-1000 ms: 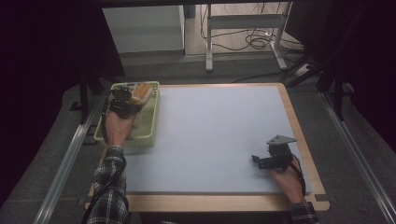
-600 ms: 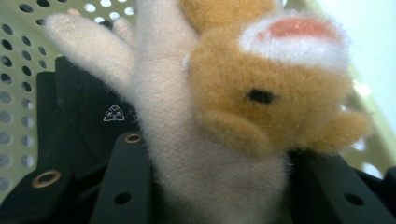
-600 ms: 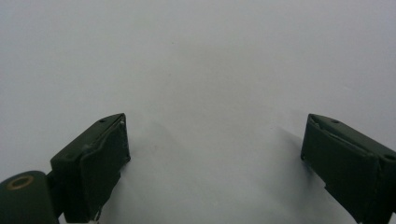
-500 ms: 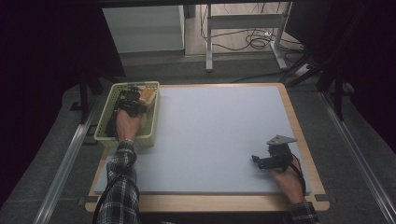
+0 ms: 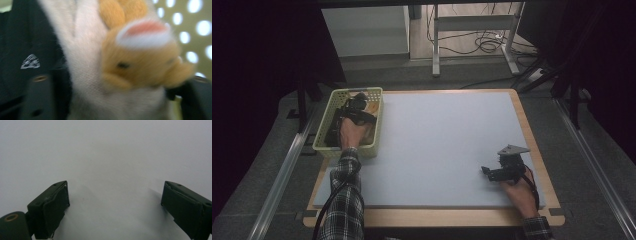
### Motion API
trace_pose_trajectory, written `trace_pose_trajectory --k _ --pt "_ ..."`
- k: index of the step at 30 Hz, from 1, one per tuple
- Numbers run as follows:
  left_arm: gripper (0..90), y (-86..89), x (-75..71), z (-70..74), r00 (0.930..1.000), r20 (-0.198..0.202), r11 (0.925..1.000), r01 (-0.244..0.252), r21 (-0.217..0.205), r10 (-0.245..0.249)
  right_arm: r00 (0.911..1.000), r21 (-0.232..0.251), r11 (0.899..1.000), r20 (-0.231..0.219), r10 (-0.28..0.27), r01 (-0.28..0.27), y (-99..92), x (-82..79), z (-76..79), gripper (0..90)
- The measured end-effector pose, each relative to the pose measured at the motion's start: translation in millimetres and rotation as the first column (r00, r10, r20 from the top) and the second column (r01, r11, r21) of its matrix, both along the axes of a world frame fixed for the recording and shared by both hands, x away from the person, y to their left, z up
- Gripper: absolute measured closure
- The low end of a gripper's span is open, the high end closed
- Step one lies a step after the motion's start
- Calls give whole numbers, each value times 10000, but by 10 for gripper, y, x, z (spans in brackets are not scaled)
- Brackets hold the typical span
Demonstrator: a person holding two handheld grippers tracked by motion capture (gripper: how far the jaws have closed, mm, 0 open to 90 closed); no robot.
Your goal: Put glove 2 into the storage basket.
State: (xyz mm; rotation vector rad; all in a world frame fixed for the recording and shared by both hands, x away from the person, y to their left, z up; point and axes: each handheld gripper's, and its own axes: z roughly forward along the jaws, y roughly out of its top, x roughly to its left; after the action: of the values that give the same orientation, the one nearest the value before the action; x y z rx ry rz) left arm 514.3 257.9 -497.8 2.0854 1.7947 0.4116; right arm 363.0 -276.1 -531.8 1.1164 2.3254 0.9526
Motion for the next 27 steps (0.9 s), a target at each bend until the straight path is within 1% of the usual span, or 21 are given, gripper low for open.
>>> trace_pose_trajectory --k 1,4,5,6,9,13,14,16,18,20,23,27 --pt "178 24 -13 22 9999 108 9998 -20 -191 22 10000 5 10000 -8 -4 4 0 0 0 76" --pt "134 64 -45 91 9992 408 9986 -22 -522 44 10000 -1 10000 -2 -2 2 0 0 0 76" --pt "128 73 -55 114 9988 480 9976 -2 -696 36 10000 2 10000 -10 -5 5 0 0 1 76" --pt "129 79 -66 136 9987 507 9971 45 -764 -7 10000 -5 10000 -1 -1 1 0 0 0 76" --pt "142 90 -105 193 9971 760 9963 48 -853 17 10000 -6 10000 -1 -3 3 0 -1 0 76" --pt "150 118 -154 243 9957 923 9956 102 -928 -16 10000 -5 10000 2 -2 2 0 -1 0 76" --pt "149 128 -167 255 9948 1016 9955 146 -937 -50 10000 -5 10000 1 -2 2 0 -1 0 75" --pt "133 143 -197 283 9933 1147 9955 262 -914 -156 10000 -4 10000 -2 -3 3 0 -1 0 76" --pt "109 141 -220 300 9923 1197 9955 412 -859 -308 10000 -6 10000 3 0 0 0 0 0 76" --pt "88 147 -253 326 9903 1315 9950 568 -827 -456 10000 -5 10000 1 -2 2 0 -1 0 76" --pt "67 162 -306 369 9858 1587 9922 718 -1023 -550 10000 -6 10000 2 -1 1 1 -1 0 76" --pt "48 186 -387 444 9785 1935 9884 960 -1178 -719 10000 -6 10000 3 -3 3 1 -1 0 76"
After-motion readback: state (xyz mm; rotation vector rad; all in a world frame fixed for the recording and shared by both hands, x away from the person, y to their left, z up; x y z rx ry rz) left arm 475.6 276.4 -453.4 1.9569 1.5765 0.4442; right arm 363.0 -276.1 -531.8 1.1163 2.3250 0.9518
